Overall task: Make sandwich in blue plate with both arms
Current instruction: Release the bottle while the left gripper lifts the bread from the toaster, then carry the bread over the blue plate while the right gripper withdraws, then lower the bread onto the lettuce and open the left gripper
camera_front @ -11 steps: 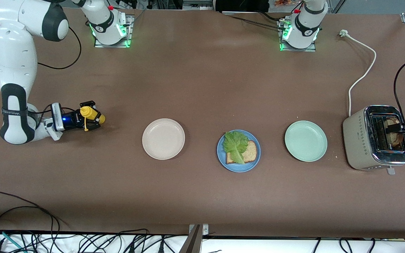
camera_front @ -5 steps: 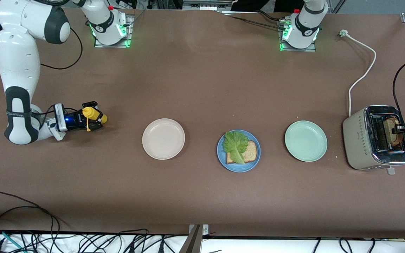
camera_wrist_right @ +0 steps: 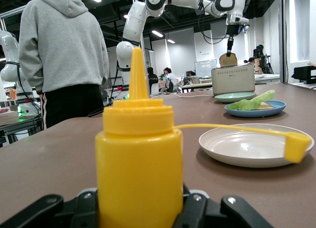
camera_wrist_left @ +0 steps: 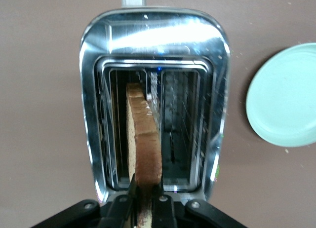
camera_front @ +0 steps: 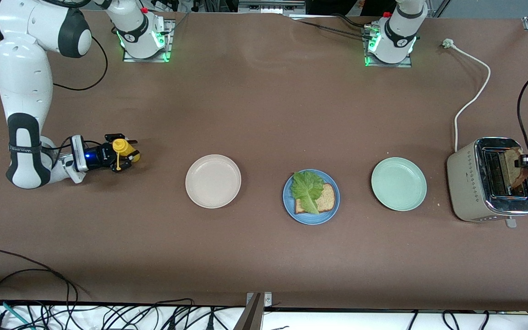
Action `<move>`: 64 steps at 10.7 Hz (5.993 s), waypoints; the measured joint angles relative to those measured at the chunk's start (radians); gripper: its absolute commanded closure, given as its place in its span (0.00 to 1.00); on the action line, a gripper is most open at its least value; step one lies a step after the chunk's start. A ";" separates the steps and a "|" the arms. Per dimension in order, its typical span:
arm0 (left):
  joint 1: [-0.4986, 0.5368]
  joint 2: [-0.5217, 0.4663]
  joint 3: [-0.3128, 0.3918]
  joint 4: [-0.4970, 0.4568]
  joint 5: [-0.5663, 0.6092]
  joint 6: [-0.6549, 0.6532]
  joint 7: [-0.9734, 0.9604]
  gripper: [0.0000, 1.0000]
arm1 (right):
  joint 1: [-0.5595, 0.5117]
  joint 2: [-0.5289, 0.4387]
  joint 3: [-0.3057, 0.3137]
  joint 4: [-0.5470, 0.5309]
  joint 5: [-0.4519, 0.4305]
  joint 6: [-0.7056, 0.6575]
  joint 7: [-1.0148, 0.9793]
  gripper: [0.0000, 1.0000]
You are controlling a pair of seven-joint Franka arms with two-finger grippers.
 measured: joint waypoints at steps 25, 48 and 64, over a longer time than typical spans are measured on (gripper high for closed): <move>-0.214 -0.240 -0.090 -0.199 -0.465 0.038 -0.249 1.00 | -0.020 -0.308 -0.145 0.248 -0.219 -0.019 1.224 0.00; -0.549 0.175 -0.086 -0.190 -1.034 0.497 -0.134 1.00 | 0.390 -0.606 0.007 0.273 -1.238 0.082 2.338 0.02; -0.481 0.227 -0.073 -0.209 -1.035 0.496 0.047 0.00 | -0.071 -0.972 0.446 0.058 -1.101 0.425 2.568 0.00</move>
